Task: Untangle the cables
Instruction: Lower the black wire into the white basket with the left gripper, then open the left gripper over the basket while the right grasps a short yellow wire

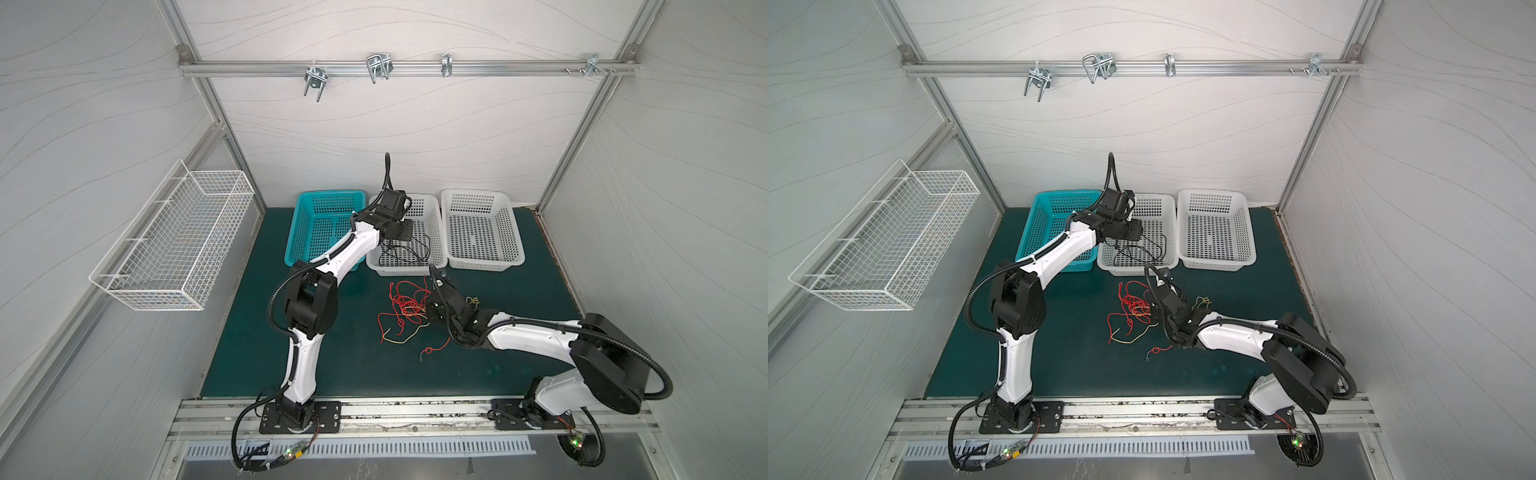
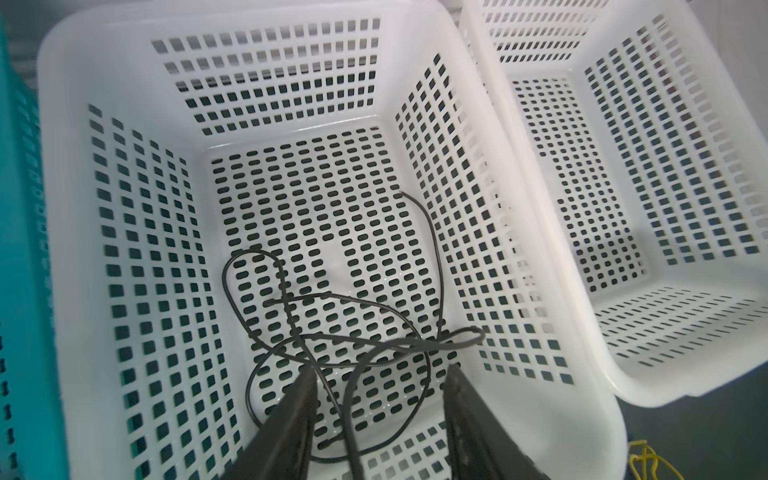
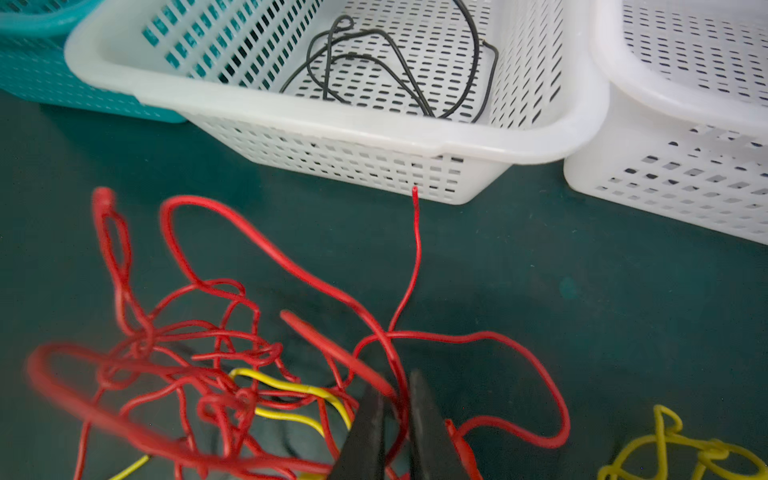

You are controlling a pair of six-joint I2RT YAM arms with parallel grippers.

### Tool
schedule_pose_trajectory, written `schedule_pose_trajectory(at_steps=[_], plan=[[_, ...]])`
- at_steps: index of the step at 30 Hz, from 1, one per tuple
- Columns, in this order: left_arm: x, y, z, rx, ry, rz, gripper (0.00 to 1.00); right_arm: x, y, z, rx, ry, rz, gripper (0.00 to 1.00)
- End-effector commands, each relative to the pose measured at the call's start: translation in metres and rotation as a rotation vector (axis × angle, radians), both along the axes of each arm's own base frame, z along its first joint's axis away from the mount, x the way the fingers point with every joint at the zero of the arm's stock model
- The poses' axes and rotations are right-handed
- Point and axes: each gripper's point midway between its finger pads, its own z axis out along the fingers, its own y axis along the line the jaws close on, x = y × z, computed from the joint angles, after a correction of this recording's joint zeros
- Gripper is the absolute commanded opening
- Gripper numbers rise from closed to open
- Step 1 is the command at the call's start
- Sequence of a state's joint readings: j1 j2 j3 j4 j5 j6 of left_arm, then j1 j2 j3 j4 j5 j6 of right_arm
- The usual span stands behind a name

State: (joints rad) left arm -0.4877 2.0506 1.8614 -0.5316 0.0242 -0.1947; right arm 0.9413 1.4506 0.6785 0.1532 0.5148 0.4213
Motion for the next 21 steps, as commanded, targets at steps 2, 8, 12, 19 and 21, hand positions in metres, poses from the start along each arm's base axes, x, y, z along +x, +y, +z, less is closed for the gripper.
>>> schedule_pose_trajectory(at_steps=[2, 8, 12, 19, 21], plan=[[-0.014, -0.004, 0.043, -0.062, -0.089, -0.034, 0.56, 0.007, 0.005, 0.009, 0.009, -0.001, -0.009, 0.19], [-0.03, -0.001, 0.058, -0.093, -0.117, -0.058, 0.75, 0.011, 0.005, 0.013, 0.015, 0.008, -0.008, 0.29], [-0.04, 0.003, 0.064, -0.112, -0.129, -0.056, 0.76, 0.014, 0.001, 0.019, 0.014, 0.009, -0.019, 0.36], [-0.064, 0.01, 0.065, -0.169, -0.135, -0.057, 0.76, 0.022, -0.049, 0.02, 0.047, 0.119, -0.202, 0.43], [-0.073, 0.012, 0.063, -0.183, -0.136, -0.056, 0.76, 0.021, -0.071, 0.02, 0.046, 0.144, -0.272, 0.48]])
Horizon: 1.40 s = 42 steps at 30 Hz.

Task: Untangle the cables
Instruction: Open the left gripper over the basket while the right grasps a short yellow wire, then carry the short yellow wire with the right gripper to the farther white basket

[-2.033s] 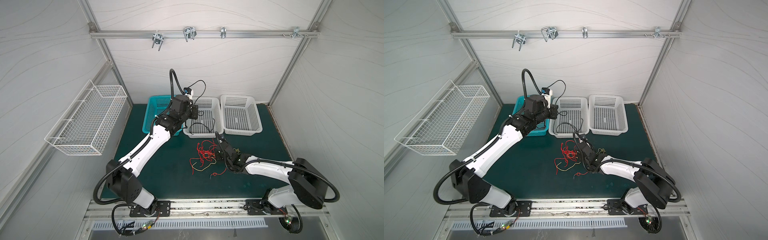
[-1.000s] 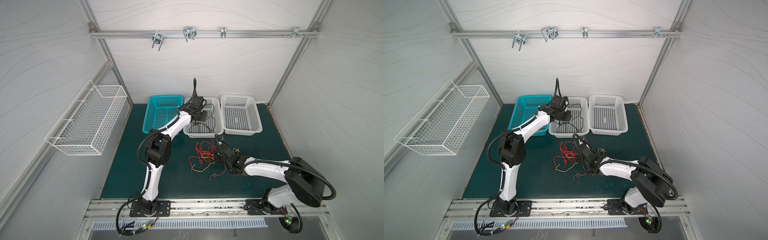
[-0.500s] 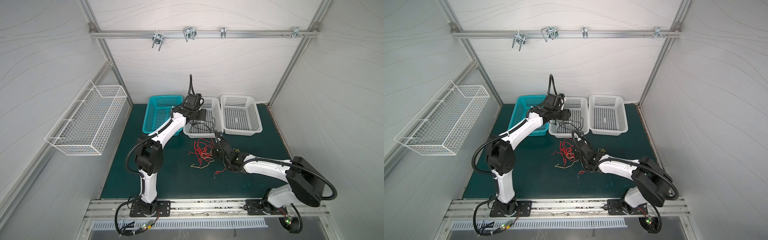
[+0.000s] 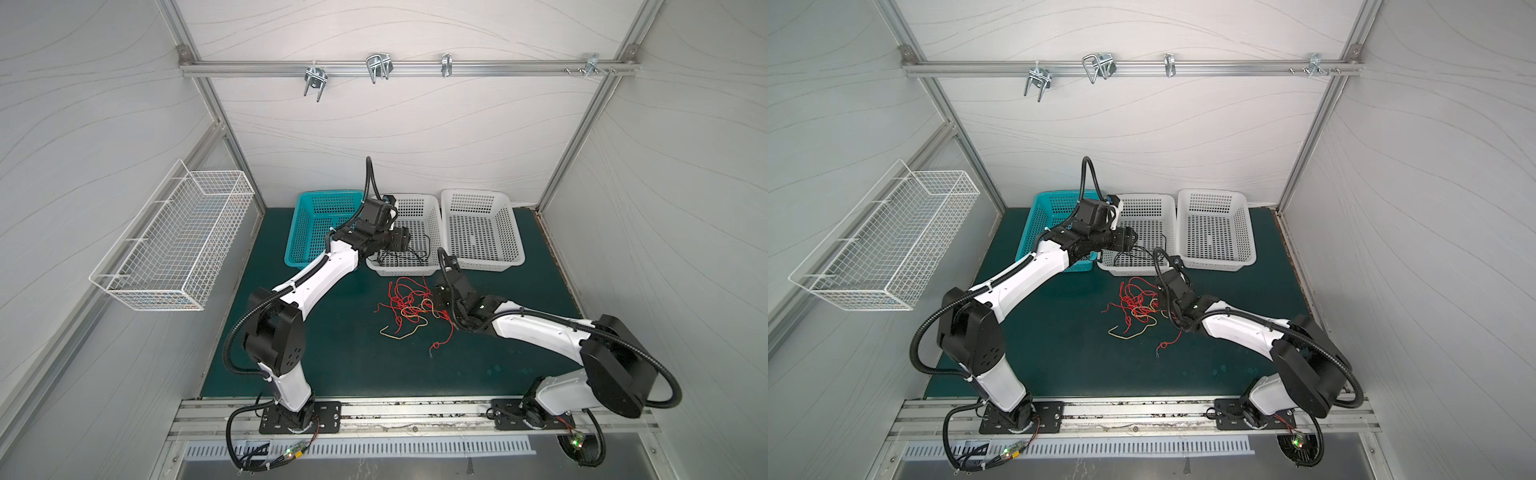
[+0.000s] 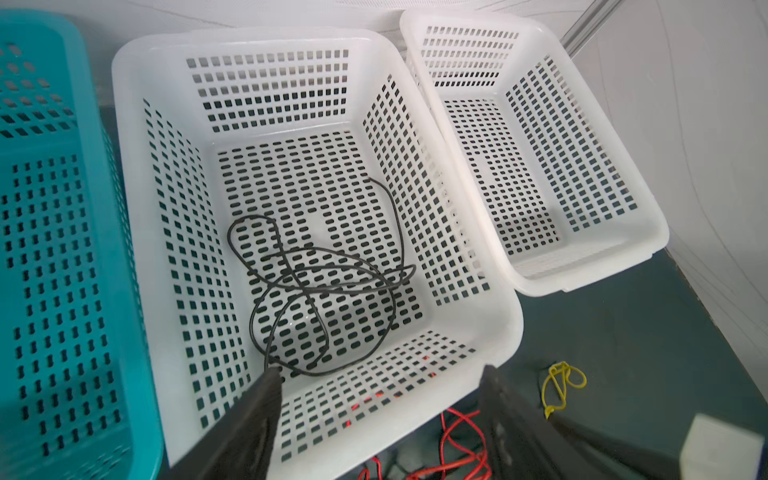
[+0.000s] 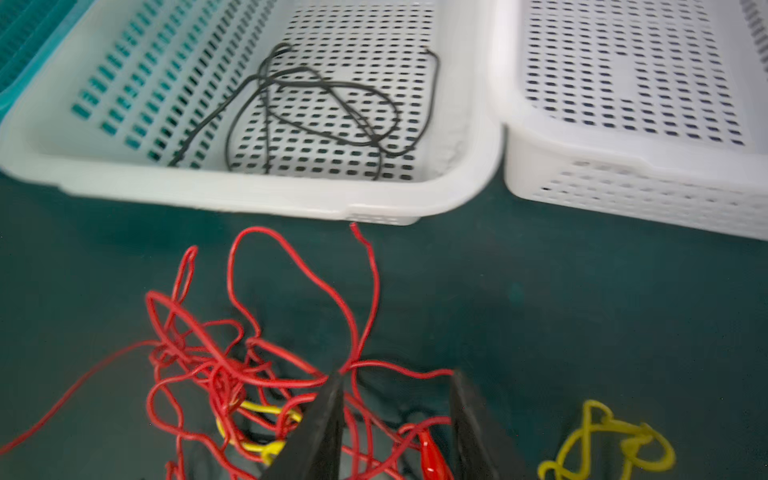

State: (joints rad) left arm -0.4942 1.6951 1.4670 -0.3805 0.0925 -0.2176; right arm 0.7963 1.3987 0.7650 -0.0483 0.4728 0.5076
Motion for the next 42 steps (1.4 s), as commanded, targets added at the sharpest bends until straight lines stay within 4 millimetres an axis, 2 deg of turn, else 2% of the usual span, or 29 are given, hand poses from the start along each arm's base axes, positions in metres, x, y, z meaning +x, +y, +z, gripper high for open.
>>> schedule_pose_trajectory(at_steps=[1, 3, 6, 9, 15, 23, 25, 27, 32, 36, 39, 42], plan=[[-0.007, -0.008, 0.025, -0.083, -0.068, -0.018, 0.76, -0.005, -0.039, 0.002, 0.01, 0.072, -0.137, 0.53], [-0.014, -0.007, 0.023, -0.095, -0.073, -0.024, 0.76, -0.007, -0.06, -0.002, 0.004, 0.096, -0.197, 0.6], [-0.024, -0.009, 0.024, -0.114, -0.086, -0.047, 0.76, -0.009, -0.085, -0.012, -0.009, 0.151, -0.267, 0.64], [-0.036, -0.014, 0.025, -0.143, -0.11, -0.088, 0.76, -0.011, -0.101, -0.024, -0.023, 0.196, -0.307, 0.67], [-0.054, -0.017, 0.031, -0.195, -0.156, -0.134, 0.76, -0.007, -0.111, -0.049, -0.032, 0.268, -0.348, 0.74], [-0.064, -0.01, 0.028, -0.2, -0.169, -0.123, 0.76, 0.003, -0.1, -0.08, -0.043, 0.34, -0.34, 0.73], [-0.064, -0.009, 0.026, -0.196, -0.166, -0.12, 0.76, 0.005, -0.097, -0.085, -0.041, 0.35, -0.339, 0.7], [-0.064, -0.008, 0.024, -0.19, -0.164, -0.118, 0.76, 0.006, -0.094, -0.09, -0.03, 0.359, -0.336, 0.62], [-0.062, -0.007, 0.02, -0.175, -0.162, -0.108, 0.76, 0.006, -0.09, -0.093, -0.013, 0.372, -0.327, 0.29], [-0.061, -0.007, 0.018, -0.169, -0.158, -0.106, 0.76, 0.005, -0.089, -0.086, -0.004, 0.354, -0.316, 0.07], [-0.06, -0.007, 0.016, -0.166, -0.156, -0.105, 0.76, 0.006, -0.087, -0.07, 0.015, 0.314, -0.295, 0.0], [-0.06, -0.007, 0.013, -0.162, -0.151, -0.103, 0.76, 0.007, -0.085, -0.047, 0.029, 0.258, -0.275, 0.0]])
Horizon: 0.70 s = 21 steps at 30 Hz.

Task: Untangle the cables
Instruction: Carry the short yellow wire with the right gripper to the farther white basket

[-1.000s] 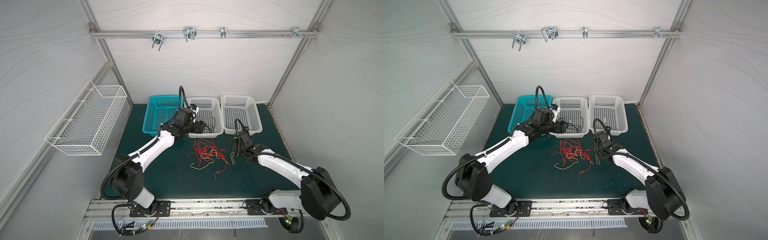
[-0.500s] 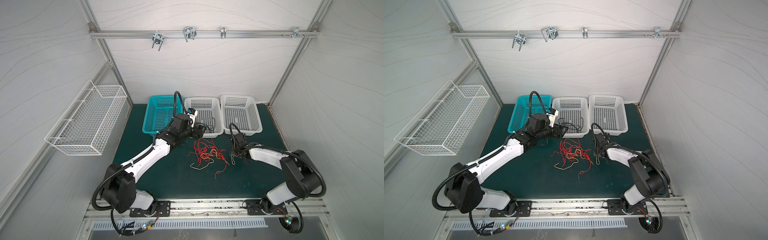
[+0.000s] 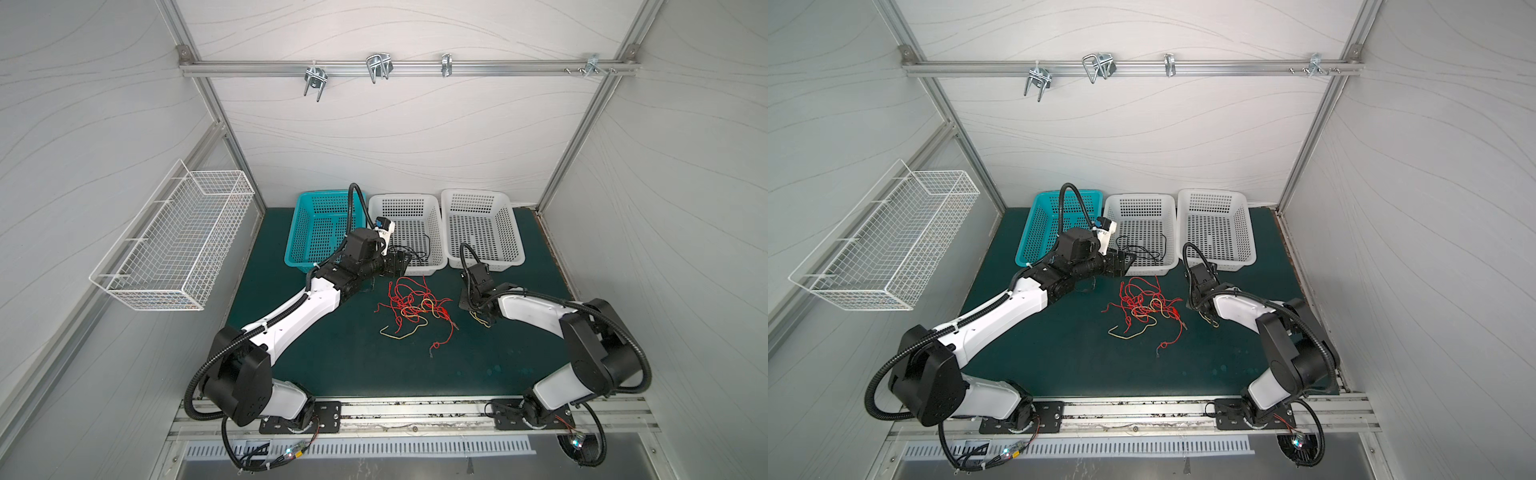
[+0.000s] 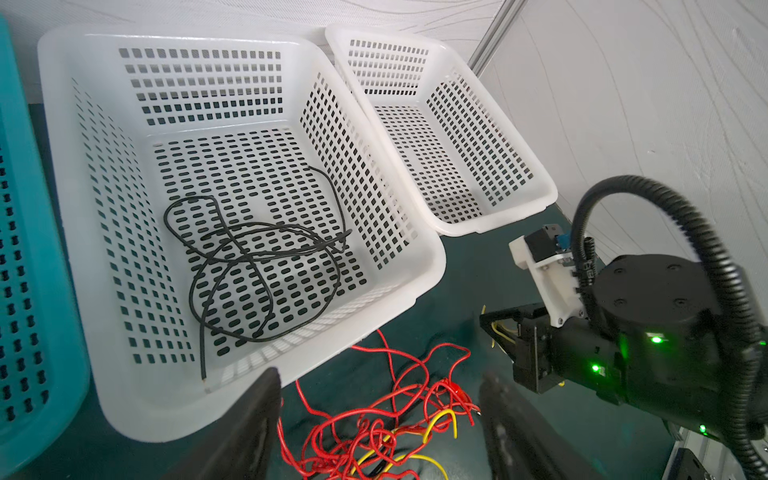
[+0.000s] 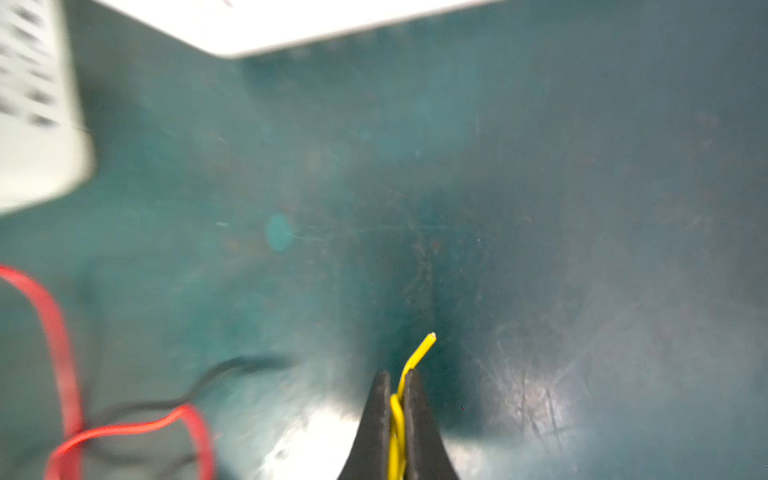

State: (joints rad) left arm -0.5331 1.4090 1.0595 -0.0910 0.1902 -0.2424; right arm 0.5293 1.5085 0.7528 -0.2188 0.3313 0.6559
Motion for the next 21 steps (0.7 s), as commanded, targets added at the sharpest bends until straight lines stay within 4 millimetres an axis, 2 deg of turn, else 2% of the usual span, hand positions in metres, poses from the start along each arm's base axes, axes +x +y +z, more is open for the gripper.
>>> schedule_pose_trajectory(at_steps=[1, 7, 12, 16, 21], plan=[[0.006, -0.003, 0.01, -0.015, -0.045, 0.006, 0.76, 0.002, 0.004, 0.035, 0.021, -0.085, 0.021, 0.0], [0.003, -0.003, 0.004, -0.005, -0.035, -0.004, 0.76, 0.013, 0.015, 0.097, 0.039, -0.247, 0.091, 0.0], [-0.002, -0.004, 0.001, -0.007, -0.032, -0.022, 0.76, 0.038, 0.014, 0.143, 0.015, -0.379, 0.107, 0.01], [-0.009, -0.008, 0.001, -0.025, -0.036, -0.067, 0.76, 0.073, 0.003, 0.162, 0.005, -0.422, 0.066, 0.02], [-0.022, -0.013, -0.004, -0.005, -0.019, -0.116, 0.76, 0.125, -0.004, 0.163, -0.002, -0.433, 0.038, 0.05]])
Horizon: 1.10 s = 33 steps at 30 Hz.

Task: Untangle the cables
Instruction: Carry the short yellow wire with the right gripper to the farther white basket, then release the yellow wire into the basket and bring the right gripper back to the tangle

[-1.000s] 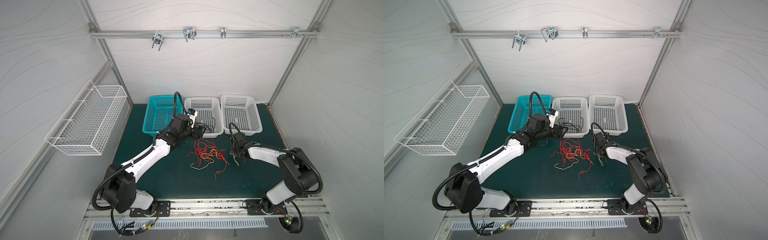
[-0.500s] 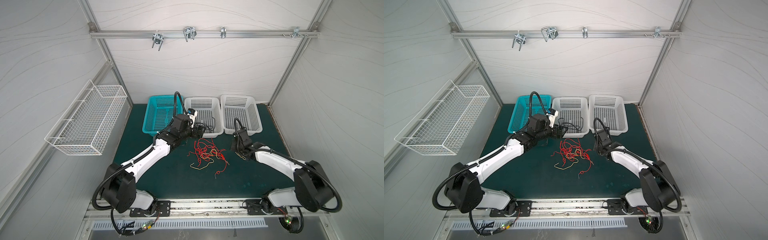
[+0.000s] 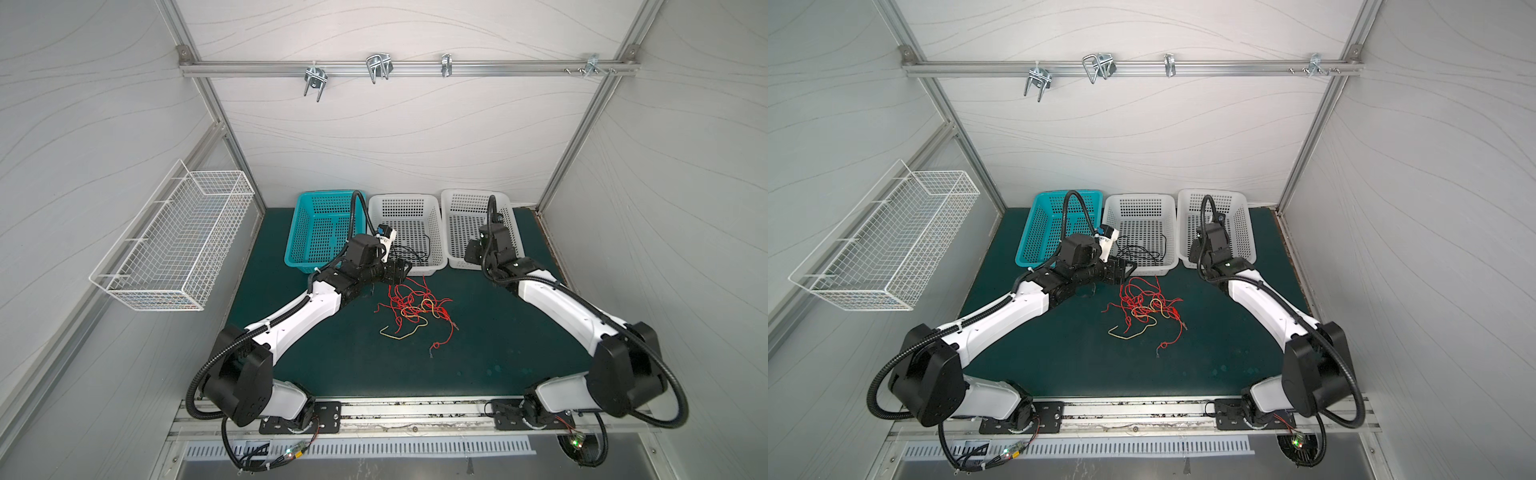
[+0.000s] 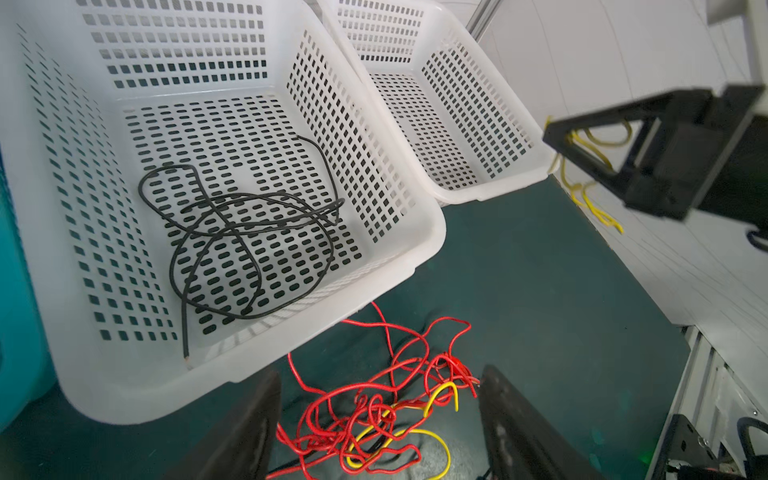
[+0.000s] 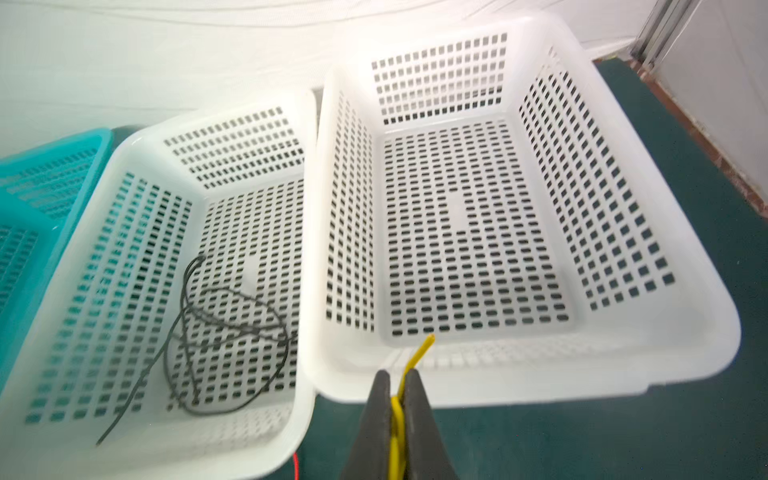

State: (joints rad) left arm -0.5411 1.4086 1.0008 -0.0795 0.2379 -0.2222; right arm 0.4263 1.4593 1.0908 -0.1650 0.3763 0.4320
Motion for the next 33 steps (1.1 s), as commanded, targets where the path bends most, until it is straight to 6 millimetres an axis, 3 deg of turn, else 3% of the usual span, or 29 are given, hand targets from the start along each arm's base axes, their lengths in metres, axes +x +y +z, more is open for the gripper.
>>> schedule_pose_trajectory(at_steps=[1, 6, 13, 17, 28, 33], plan=[[-0.009, -0.009, 0.018, -0.015, -0.057, -0.056, 0.76, 0.032, -0.005, -0.001, -0.018, -0.007, -0.004, 0.05], [-0.014, -0.001, 0.01, 0.009, -0.04, -0.03, 0.76, 0.072, -0.015, -0.022, 0.008, 0.031, -0.038, 0.11], [-0.014, 0.004, 0.004, 0.047, -0.025, -0.017, 0.76, 0.097, -0.021, -0.048, 0.009, 0.08, -0.05, 0.19], [-0.013, 0.005, 0.004, 0.061, -0.025, -0.015, 0.76, 0.097, -0.021, -0.057, 0.001, 0.093, -0.041, 0.26], [-0.009, 0.011, -0.002, 0.098, -0.01, 0.022, 0.76, 0.081, -0.018, -0.044, -0.003, 0.08, 0.026, 0.7], [-0.01, 0.017, -0.009, 0.125, 0.007, 0.044, 0.76, 0.068, -0.01, -0.038, 0.04, 0.085, 0.073, 0.72]])
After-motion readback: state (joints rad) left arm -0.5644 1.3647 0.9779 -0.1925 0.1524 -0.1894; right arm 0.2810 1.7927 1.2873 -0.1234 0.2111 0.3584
